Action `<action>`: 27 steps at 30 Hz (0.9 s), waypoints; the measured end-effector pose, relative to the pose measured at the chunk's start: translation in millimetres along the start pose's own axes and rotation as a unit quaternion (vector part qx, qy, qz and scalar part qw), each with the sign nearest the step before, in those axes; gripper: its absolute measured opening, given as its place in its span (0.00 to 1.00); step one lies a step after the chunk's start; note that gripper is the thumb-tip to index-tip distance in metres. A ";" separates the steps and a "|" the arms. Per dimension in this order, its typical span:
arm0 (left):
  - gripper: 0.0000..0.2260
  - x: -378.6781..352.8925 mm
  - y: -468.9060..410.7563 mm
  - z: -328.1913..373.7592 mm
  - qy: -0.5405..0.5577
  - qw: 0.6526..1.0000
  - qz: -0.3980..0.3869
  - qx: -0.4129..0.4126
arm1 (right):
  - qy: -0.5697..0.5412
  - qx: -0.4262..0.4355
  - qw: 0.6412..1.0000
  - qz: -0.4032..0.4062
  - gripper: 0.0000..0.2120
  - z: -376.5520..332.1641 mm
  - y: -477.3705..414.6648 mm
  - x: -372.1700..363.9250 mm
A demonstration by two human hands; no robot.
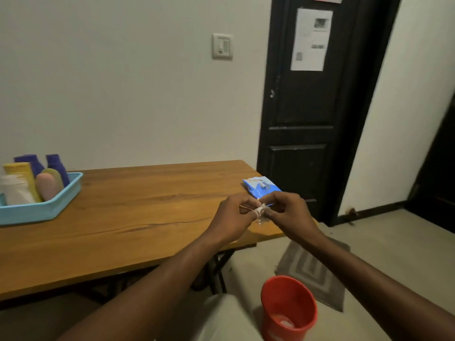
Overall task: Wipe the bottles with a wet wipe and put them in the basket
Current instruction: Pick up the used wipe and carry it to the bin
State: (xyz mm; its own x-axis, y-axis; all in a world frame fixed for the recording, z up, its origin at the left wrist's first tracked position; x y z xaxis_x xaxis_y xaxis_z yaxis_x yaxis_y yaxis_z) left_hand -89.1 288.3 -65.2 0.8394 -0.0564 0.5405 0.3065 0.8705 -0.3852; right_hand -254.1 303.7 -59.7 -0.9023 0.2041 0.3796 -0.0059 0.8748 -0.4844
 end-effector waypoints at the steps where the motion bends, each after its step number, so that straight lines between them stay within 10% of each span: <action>1: 0.06 -13.1 -0.7 3.3 0.007 1.000 -0.009 -0.001 | -0.002 -0.004 1.000 0.012 0.10 6.5 7.2 12.0; 27: 0.12 -277.3 0.8 -166.0 -0.083 0.942 -0.276 0.170 | 0.030 -0.286 0.956 0.054 0.12 309.4 114.2 8.9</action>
State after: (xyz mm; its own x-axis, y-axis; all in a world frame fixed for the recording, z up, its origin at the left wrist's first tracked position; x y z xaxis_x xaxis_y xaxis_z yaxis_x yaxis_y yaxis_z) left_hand -247.1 223.4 -339.6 0.5034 -0.4943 0.7087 0.4914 0.8384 0.2357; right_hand -396.1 269.5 -355.5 -0.8579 0.3166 0.4046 0.3383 0.9408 -0.0189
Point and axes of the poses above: each hand's wrist, its own y-axis away from the middle knuckle, its own x-axis out of the back of the hand, z = x × y, the point moved 4 cm from there along -y, towards the middle knuckle, and after that the axes turned 10 degrees about -y, right-handed, at the moved point
